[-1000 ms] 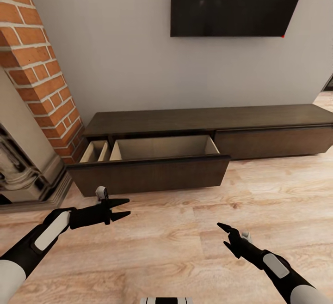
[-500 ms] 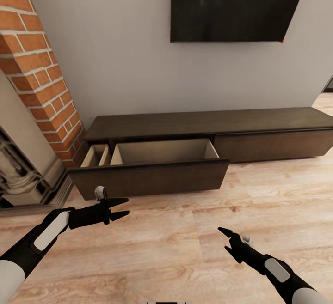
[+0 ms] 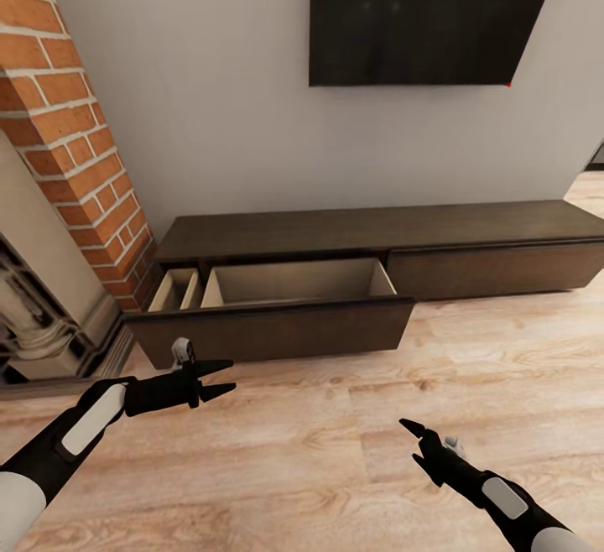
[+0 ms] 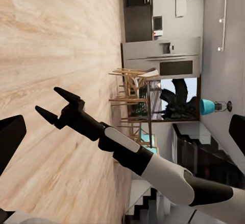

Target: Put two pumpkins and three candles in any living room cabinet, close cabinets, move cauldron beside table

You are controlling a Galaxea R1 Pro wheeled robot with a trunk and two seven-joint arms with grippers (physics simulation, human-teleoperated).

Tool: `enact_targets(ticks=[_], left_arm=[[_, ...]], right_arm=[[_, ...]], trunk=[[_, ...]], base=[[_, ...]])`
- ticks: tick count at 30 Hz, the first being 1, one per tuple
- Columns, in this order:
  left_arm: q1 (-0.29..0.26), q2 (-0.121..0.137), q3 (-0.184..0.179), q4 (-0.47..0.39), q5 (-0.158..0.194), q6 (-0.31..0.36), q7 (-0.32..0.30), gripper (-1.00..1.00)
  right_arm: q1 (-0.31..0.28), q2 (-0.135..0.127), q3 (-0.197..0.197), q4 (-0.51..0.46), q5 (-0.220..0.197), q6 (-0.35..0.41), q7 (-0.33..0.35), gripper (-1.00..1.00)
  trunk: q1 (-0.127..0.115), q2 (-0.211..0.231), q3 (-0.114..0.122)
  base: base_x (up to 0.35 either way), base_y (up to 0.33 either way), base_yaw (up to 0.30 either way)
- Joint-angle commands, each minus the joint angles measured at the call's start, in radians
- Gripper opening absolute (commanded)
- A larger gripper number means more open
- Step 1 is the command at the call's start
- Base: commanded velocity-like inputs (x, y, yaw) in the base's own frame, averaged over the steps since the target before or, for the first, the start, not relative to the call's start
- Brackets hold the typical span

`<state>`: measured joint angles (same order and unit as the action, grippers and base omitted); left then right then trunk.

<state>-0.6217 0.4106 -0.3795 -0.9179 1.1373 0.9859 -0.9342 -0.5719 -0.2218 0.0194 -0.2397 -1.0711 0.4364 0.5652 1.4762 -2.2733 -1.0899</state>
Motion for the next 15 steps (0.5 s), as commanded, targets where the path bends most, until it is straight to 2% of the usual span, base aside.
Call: enact_targets(ticks=[1, 3, 15], left_arm=[[0.0, 0.001, -0.003, 0.001, 0.003, 0.003, -0.003, 1.0], [-0.001, 0.001, -0.002, 0.001, 0.003, 0.003, -0.003, 1.0], [0.0, 0.002, -0.005, 0.001, 0.009, 0.003, -0.003, 1.0]], right_arm=[[0.0, -0.001, 0.002, 0.0, -0.007, 0.006, 0.001, 1.0], [0.0, 0.0, 0.002, 0.0, -0.007, 0.006, 0.001, 1.0], [0.0, 0.001, 0.003, 0.024, -0.005, -0.016, -0.001, 1.0]], trunk=[[-0.004, 0.007, 0.002], [-0.012, 0.021, 0.009], [-0.012, 0.021, 0.009]], base=[[0.0, 0.0, 0.0], [0.0, 0.0, 0.0], [-0.019, 0.0, 0.0]])
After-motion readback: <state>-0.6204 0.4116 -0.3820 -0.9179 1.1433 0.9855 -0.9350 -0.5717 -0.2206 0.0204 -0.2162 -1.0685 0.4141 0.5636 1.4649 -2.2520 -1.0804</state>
